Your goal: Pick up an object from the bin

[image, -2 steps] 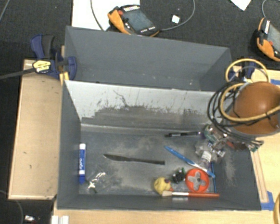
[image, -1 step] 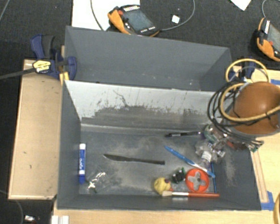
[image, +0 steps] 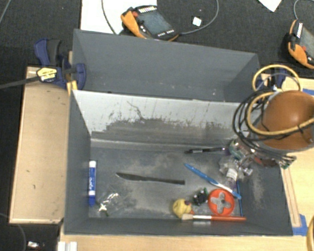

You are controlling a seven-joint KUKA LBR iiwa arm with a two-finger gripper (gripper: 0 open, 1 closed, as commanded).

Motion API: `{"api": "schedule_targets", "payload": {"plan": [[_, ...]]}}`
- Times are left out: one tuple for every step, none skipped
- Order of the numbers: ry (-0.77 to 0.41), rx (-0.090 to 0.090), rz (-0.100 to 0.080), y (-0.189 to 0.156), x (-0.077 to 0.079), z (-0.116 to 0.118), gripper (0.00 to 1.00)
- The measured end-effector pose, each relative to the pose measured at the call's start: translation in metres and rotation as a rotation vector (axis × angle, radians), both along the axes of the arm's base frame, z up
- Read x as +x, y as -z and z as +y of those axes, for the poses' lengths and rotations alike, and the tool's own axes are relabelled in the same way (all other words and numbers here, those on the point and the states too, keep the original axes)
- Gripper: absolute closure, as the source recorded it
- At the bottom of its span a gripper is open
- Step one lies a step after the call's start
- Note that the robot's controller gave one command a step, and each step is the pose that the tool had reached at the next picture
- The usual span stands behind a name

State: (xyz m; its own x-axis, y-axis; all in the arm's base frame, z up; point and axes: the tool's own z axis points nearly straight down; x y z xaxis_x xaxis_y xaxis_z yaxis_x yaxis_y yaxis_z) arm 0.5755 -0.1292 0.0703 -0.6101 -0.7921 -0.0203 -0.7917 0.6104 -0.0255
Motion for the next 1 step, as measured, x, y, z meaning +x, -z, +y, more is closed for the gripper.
{"api": "schedule_targets", "payload": {"plan": [[0.035,0.002,0.000,-0.0064,0.0068,0.0011,1.00]]}}
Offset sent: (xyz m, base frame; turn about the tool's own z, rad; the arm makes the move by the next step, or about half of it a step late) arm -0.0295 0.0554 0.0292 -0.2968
